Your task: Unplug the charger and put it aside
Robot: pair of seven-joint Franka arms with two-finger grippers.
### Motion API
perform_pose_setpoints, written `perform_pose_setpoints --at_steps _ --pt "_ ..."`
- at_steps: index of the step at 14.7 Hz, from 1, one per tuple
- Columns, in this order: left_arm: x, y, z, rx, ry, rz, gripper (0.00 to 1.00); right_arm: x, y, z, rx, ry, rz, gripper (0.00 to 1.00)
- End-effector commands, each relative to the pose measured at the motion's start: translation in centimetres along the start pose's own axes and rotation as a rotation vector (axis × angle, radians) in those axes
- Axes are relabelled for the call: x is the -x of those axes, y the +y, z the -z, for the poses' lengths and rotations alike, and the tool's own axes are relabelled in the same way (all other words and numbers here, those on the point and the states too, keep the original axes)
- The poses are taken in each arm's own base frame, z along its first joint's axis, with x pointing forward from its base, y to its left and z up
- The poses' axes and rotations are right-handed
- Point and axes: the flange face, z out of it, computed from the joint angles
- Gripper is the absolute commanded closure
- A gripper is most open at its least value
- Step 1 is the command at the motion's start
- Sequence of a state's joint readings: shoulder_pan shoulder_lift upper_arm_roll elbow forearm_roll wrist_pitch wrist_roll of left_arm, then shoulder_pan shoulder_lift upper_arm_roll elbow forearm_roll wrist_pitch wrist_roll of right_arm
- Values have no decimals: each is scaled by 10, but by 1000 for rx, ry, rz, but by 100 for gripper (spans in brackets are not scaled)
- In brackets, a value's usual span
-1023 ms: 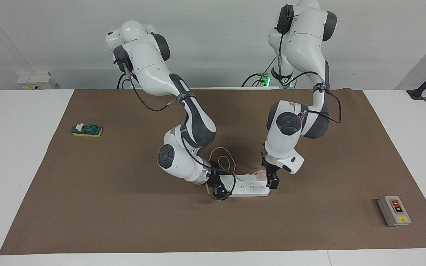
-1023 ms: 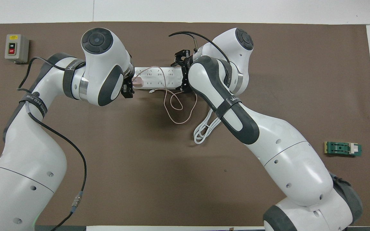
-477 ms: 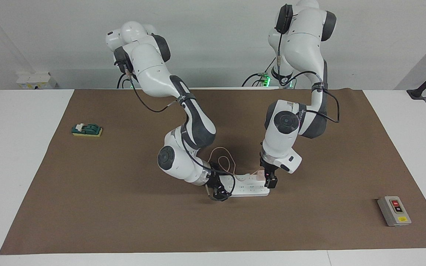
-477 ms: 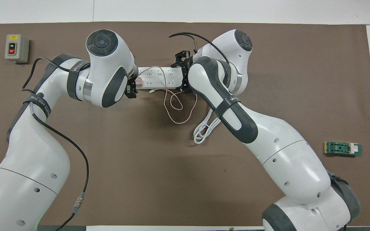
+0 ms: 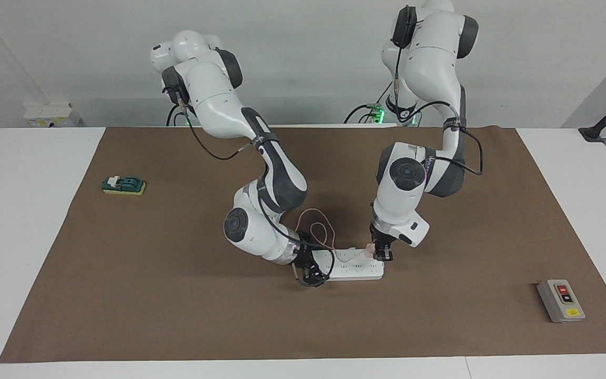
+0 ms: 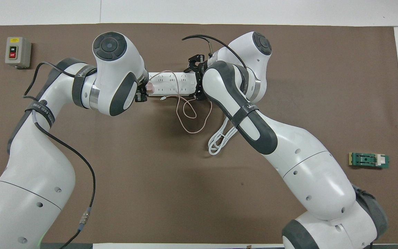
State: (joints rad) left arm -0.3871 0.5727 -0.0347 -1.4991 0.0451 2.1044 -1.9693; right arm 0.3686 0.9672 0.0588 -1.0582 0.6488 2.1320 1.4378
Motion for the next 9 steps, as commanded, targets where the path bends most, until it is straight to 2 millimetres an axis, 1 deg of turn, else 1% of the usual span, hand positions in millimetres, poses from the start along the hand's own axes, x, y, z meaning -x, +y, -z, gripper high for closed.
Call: perform_pose_setpoints --at_steps 1,7,8,9 --pt "-3 -3 3 30 17 6 100 -27 -10 -19 -108 23 -6 17" --pt "-8 -3 2 20 23 -21 100 -29 -9 -20 -104 26 -8 18" --pt "-10 -1 5 14 26 -25 100 -29 -9 -20 -104 26 -8 18" --pt "-12 2 12 11 30 -24 100 -29 -9 -20 -104 26 -8 18"
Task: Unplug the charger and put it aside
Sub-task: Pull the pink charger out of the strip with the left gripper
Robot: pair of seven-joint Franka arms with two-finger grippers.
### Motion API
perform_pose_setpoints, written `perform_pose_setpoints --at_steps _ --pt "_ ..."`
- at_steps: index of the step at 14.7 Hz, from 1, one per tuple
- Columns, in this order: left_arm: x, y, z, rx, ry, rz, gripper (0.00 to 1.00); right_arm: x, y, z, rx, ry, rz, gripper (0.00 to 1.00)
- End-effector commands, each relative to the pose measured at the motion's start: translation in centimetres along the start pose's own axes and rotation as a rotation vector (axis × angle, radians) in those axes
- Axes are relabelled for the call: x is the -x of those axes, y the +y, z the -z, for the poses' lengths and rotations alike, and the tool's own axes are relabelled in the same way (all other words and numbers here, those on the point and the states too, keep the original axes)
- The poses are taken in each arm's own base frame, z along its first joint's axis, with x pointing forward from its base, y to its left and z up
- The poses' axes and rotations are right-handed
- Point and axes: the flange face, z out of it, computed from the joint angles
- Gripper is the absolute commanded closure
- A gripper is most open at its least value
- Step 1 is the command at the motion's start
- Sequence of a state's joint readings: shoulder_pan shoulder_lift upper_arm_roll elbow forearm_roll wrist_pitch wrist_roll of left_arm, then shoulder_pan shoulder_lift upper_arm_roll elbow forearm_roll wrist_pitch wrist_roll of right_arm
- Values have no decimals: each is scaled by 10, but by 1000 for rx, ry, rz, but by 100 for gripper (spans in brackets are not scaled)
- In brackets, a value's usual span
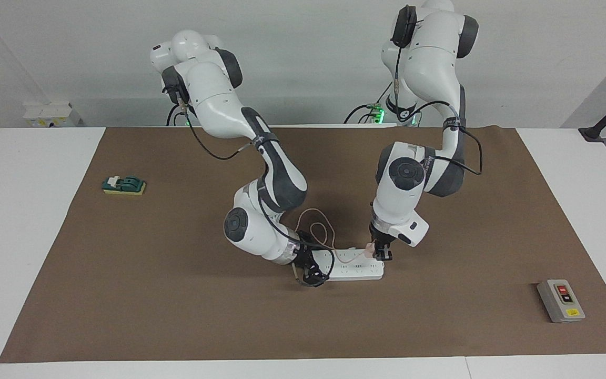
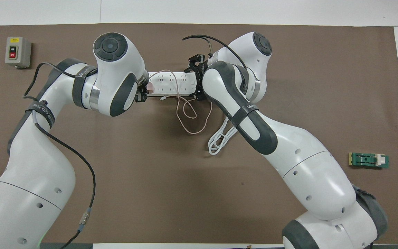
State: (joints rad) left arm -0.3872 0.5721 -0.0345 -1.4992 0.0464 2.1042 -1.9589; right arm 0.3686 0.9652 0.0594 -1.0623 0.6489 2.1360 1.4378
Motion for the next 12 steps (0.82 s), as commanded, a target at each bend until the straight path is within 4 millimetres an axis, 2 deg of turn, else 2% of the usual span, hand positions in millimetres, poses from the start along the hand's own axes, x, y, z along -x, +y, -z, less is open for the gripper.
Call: perform_pose_setpoints --at_steps 1,2,6,7,10,12 --pt "-17 5 18 3 33 -7 100 -29 -9 -20 -102 25 -7 18" --pt "-24 6 26 -16 42 -13 100 -29 -9 -20 -102 25 -7 18" --pt "-57 9 91 -7 28 -6 100 -29 -9 -20 -102 25 -7 18" --pt "-69 9 111 13 13 9 100 -29 -9 -20 -102 26 -6 18" --pt "-114 -1 155 -18 -14 -48 100 -28 -9 -19 -99 32 -5 17" --pt "-158 -8 178 -47 -31 -132 100 -24 -10 -12 -97 32 -2 0"
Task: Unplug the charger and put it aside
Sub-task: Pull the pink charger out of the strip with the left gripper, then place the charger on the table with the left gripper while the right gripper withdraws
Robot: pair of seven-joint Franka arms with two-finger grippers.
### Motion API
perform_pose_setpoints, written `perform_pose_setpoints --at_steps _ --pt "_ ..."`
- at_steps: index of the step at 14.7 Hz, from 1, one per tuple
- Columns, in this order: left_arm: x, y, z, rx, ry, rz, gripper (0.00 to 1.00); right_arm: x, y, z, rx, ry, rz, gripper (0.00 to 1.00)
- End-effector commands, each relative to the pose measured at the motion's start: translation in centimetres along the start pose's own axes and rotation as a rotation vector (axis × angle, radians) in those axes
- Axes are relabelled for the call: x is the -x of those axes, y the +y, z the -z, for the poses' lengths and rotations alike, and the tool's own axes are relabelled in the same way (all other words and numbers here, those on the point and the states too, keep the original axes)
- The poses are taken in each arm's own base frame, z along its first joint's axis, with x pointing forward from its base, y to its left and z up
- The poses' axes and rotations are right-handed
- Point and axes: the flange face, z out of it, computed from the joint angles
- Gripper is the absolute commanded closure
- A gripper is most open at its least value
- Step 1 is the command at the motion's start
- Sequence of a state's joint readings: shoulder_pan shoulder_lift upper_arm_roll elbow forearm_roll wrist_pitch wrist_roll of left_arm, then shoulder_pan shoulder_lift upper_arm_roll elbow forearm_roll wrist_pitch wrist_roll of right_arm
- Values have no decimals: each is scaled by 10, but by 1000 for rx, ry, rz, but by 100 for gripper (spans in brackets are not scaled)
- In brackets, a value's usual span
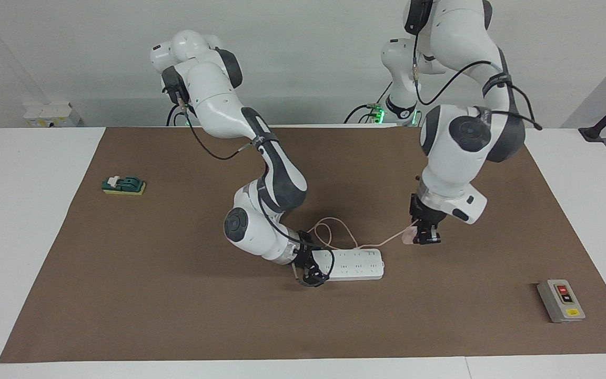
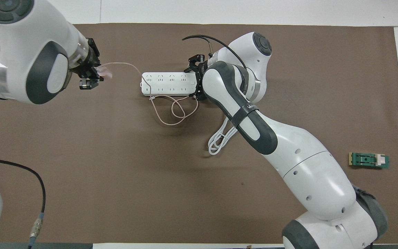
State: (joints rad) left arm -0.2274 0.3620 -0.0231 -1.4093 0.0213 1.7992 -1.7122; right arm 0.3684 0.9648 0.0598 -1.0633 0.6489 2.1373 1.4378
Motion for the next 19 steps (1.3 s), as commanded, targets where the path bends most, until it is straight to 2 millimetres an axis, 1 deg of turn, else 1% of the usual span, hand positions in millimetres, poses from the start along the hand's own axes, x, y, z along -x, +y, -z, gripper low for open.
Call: perform_pose_setpoints --at_steps 1,2,3,4,6,7,8,9,10,11,12,13,14,15,16,17,18,19 --pt "-60 -19 24 -57 -47 -110 100 -18 -13 0 -104 31 6 0" --pt "-83 -27 34 -68 -61 -157 100 -10 -15 16 -106 23 13 0" --pt "-104 -32 40 -76 -75 -199 100 -3 -16 30 -103 17 18 0" --pt "-129 -37 40 -95 -85 -236 100 6 -16 45 -94 13 27 0" --pt "-185 -48 44 -99 -100 -330 100 15 -14 85 -73 29 40 0" --pt "-204 -52 44 -97 -106 -379 100 21 -11 101 -62 31 45 0" --pt "-219 -55 45 -91 -108 -416 100 25 -9 114 -48 32 51 0" --pt "-236 -58 45 -86 -110 -458 100 25 -7 127 -33 44 54 0" --pt "-252 -62 46 -80 -113 -494 100 26 -5 145 -17 66 61 0" --pt "-272 -68 44 -73 -114 -529 100 29 -1 161 2 85 78 0" --pt "-287 -72 44 -67 -118 -584 100 35 3 176 14 112 101 0" --pt "-294 -74 44 -55 -113 -628 100 39 7 192 26 152 125 0" --pt "-290 -76 37 -46 -109 -650 100 46 12 208 36 187 171 0" --pt "-278 -80 26 -32 -97 -663 100 50 18 220 63 225 243 0" --pt "-263 -85 13 -25 -90 -681 100 48 25 240 83 250 310 0" --pt "-252 -103 -15 0 -68 -700 100 35 40 277 109 253 407 0" --pt "-248 -108 -26 27 -47 -699 93 24 50 304 140 266 483 0" --pt "-242 -107 -27 29 -45 -708 67 18 58 323 173 288 551 0"
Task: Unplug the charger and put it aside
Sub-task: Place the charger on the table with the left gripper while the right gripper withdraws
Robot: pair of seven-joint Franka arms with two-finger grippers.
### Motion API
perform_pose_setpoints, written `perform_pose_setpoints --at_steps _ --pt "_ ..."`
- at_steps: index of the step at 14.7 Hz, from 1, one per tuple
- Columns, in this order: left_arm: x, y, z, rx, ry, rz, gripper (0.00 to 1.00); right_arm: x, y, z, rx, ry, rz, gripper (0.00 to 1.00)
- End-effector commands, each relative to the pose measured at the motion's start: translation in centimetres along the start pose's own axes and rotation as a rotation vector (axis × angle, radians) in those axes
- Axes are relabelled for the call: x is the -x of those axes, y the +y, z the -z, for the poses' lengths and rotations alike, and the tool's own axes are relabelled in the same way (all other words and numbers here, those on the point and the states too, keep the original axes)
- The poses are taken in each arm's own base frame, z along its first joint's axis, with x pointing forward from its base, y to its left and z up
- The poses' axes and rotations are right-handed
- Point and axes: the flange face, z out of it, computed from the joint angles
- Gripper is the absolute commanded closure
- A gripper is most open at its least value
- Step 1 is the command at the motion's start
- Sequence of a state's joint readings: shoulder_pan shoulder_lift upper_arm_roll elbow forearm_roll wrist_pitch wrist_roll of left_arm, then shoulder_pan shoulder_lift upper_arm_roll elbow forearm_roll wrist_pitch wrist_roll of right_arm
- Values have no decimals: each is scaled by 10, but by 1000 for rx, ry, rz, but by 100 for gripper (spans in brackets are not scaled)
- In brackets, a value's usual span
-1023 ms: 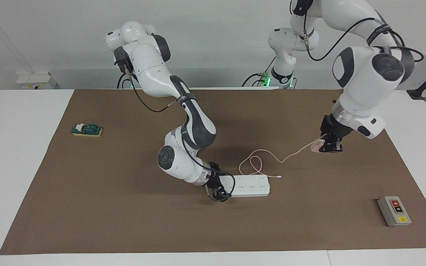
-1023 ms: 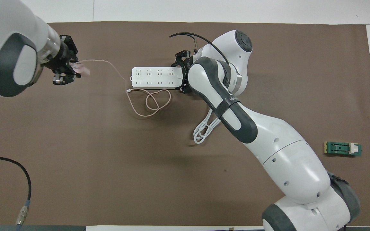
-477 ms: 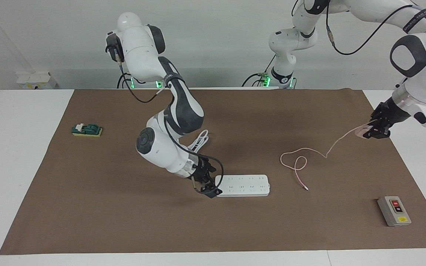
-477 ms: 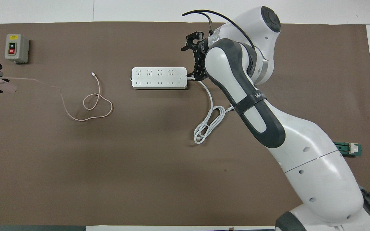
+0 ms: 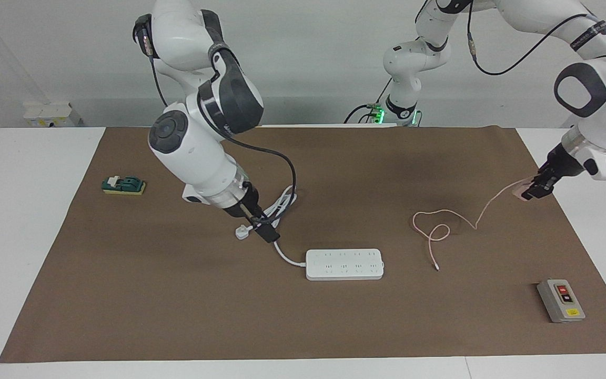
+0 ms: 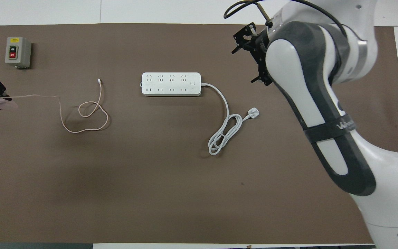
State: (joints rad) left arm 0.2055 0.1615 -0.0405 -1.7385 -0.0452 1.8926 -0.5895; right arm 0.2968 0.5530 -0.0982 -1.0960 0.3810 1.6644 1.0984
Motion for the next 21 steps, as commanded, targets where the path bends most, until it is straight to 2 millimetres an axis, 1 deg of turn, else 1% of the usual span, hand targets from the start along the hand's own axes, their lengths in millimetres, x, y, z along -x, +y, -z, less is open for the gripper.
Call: perform_pose_setpoints --at_steps 1,2,3,5,6,8,10,11,13,14,16,18,19,20,21 --pt "27 -10 -8 24 29 -25 22 -18 48 46 77 37 200 0" --pt "27 -10 -6 24 29 -26 0 -24 60 63 116 71 301 0" --pt "28 -8 -6 23 28 -33 0 -31 71 75 148 94 386 0" --pt "40 11 -4 14 29 -76 0 -45 92 102 180 117 545 0" --pt "42 16 -2 10 23 -86 0 -52 102 115 190 124 601 0" --pt "48 29 17 3 21 -113 0 -65 124 142 231 156 742 0" --pt "54 31 41 -29 27 -228 0 -66 139 162 262 166 839 0" --pt "60 29 48 -49 -2 -318 0 -65 146 170 270 172 866 0" --pt "71 21 72 -57 -25 -495 0 -61 158 179 276 172 894 0" --pt "78 17 83 -63 -38 -529 0 -59 165 182 285 171 912 0" --pt "99 24 102 -78 -62 -571 0 -54 177 188 309 177 941 0" --pt "128 34 111 -99 -96 -645 0 -51 191 190 310 166 951 0" --pt "138 37 115 -106 -108 -689 0 -49 200 191 308 162 947 0" --pt "137 36 108 -119 -146 -733 0 -47 212 192 307 158 937 0" --pt "136 40 115 -128 -162 -766 0 -45 222 192 304 159 933 0"
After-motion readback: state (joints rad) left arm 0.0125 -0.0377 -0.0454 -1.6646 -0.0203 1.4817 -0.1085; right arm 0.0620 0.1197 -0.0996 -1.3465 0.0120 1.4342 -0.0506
